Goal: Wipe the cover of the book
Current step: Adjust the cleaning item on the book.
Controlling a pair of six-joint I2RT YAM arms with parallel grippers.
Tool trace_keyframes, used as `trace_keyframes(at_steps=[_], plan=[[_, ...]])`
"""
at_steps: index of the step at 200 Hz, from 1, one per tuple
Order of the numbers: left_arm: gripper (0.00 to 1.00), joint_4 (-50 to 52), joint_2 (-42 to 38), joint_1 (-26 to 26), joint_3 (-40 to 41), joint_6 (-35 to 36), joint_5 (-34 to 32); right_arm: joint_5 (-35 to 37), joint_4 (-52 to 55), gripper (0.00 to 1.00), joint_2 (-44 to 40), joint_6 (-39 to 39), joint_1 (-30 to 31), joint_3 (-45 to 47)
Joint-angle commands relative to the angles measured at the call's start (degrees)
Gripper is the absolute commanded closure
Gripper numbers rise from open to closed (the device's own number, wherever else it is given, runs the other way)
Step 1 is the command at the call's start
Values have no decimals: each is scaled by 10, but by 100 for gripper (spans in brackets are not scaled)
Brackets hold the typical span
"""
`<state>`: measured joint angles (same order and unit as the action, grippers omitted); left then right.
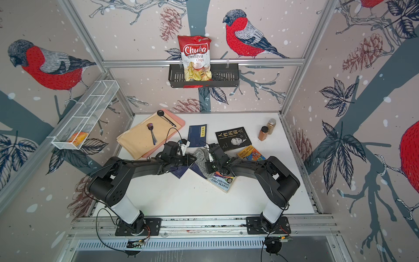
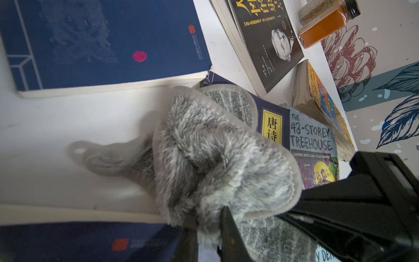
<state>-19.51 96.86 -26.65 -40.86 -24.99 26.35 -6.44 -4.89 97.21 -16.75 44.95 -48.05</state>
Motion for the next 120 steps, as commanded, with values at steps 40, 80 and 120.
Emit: trace_keyframes(at_steps=[40, 80, 120], plan=[[93, -21, 1, -46, -7, 39, 10, -62, -51, 100, -82, -45, -38, 20], [95, -81, 20, -72, -2, 19, 40, -97, -79, 93, -92, -63, -45, 21], [97, -139, 42, -76, 21, -7, 43, -124, -97, 49, -53, -69, -44, 12]])
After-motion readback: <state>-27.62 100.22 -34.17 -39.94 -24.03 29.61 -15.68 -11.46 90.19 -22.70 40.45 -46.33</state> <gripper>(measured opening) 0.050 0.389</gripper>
